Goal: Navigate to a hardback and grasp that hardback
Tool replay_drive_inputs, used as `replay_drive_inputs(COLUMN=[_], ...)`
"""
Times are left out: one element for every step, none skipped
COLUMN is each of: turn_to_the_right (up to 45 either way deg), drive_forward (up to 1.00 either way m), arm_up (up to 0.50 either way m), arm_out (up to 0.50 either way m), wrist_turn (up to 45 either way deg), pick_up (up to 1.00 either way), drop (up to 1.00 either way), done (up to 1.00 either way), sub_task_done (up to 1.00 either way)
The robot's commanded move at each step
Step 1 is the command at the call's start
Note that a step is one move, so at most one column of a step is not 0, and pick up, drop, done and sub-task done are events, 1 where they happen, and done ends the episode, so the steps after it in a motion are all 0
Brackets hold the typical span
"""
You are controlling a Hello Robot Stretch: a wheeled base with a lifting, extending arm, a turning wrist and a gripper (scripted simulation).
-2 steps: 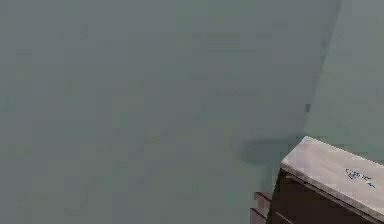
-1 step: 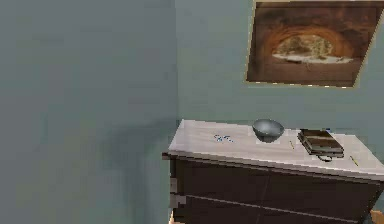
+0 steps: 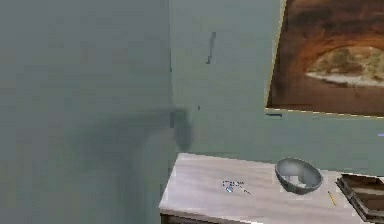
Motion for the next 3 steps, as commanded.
replay_drive_inputs(turn_to_the_right=[12.0, 0.0, -45.0], drive_forward=[0.00, 0.05, 0.00], arm_up=[0.00, 0.00, 0.00], arm_out=[0.00, 0.00, 0.00], wrist_turn=[0.0, 0.0, 0.0], pick_up=[0.00, 0.00, 0.00], drop=[0.00, 0.00, 0.00], done=[0.00, 0.00, 0.00], sub_task_done=[0.00, 0.00, 0.00])
